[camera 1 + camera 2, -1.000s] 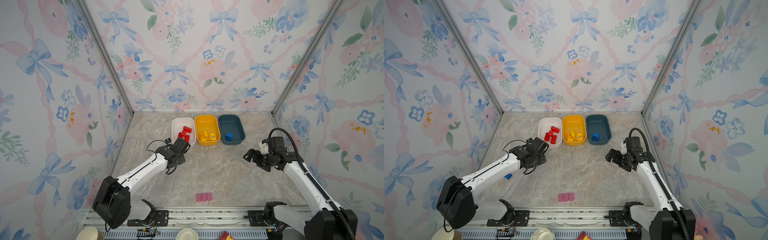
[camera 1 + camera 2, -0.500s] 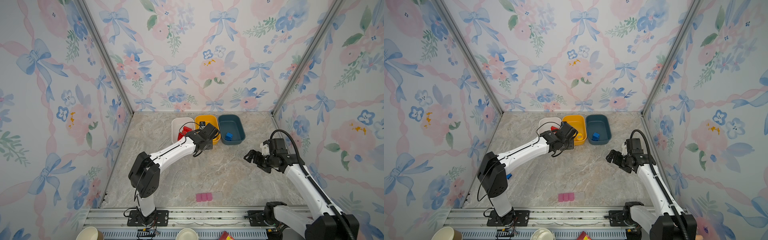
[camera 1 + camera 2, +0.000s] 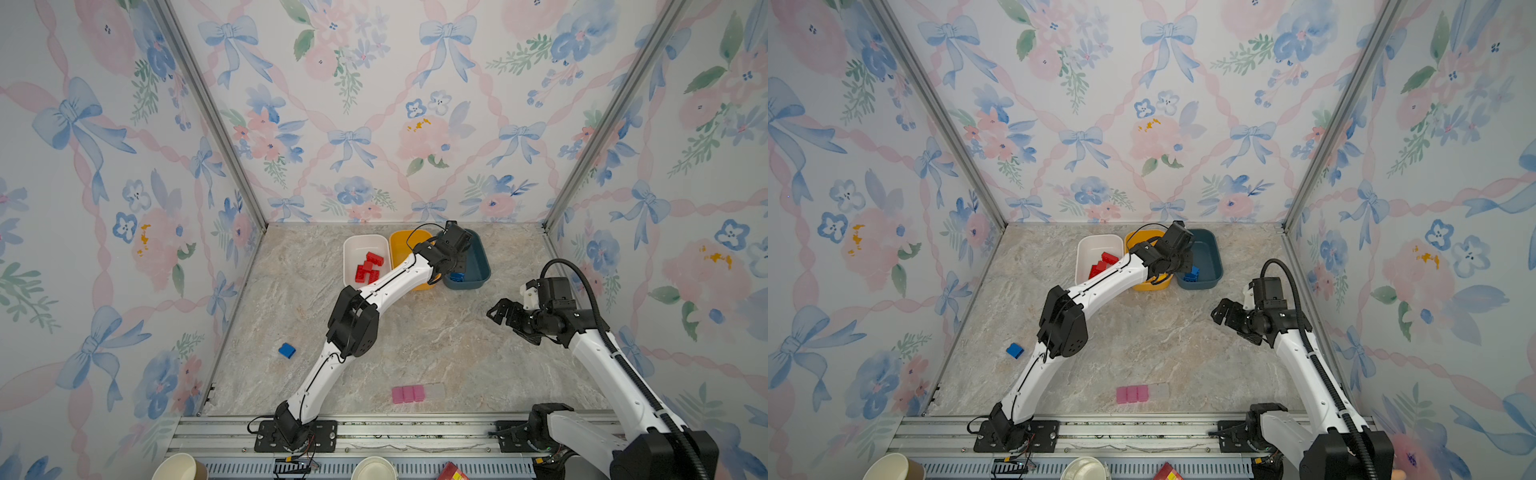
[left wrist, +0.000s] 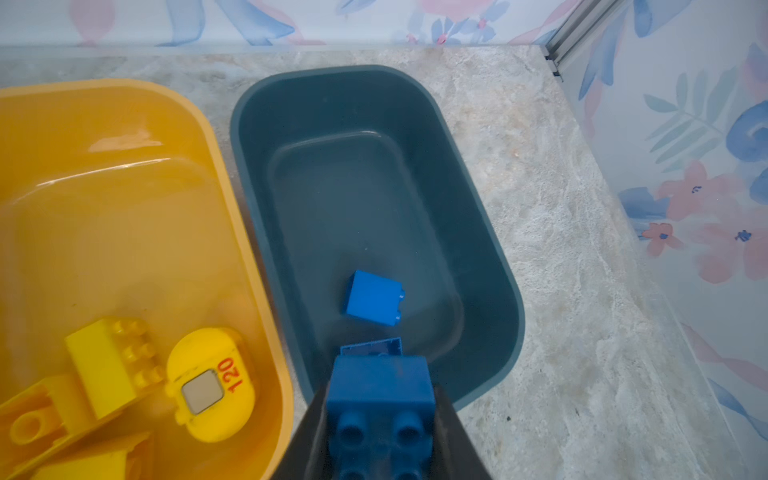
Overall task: Sort the legos into containers by color
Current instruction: 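Carry the blue brick over the teal tub and release it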
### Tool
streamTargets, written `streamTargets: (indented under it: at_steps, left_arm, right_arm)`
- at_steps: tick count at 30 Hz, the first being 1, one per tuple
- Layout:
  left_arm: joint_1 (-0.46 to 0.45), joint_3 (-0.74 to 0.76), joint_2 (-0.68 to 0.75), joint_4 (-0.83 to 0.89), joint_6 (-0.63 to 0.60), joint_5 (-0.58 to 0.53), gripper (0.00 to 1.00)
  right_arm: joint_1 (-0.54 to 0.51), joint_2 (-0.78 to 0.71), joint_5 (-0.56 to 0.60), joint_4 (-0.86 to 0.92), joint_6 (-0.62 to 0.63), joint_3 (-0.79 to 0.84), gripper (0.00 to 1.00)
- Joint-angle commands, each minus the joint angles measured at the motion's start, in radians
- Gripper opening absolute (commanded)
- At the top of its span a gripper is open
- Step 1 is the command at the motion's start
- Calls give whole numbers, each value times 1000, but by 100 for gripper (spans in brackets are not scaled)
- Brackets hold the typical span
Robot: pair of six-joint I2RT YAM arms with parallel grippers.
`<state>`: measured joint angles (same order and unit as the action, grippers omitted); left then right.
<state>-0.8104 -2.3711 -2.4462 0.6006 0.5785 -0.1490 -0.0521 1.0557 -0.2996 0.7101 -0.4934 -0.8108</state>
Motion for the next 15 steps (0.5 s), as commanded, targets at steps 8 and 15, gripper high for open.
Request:
streamTargets:
  at_steps: [8, 15]
  left_arm:
    - [15, -146, -165, 2, -57, 65, 41]
    - [13, -146, -127, -10, -77, 46, 72]
  right_arm:
    - [4, -21, -13, -4, -8, 6, 97]
    - [2, -25, -12, -12, -17, 10, 97]
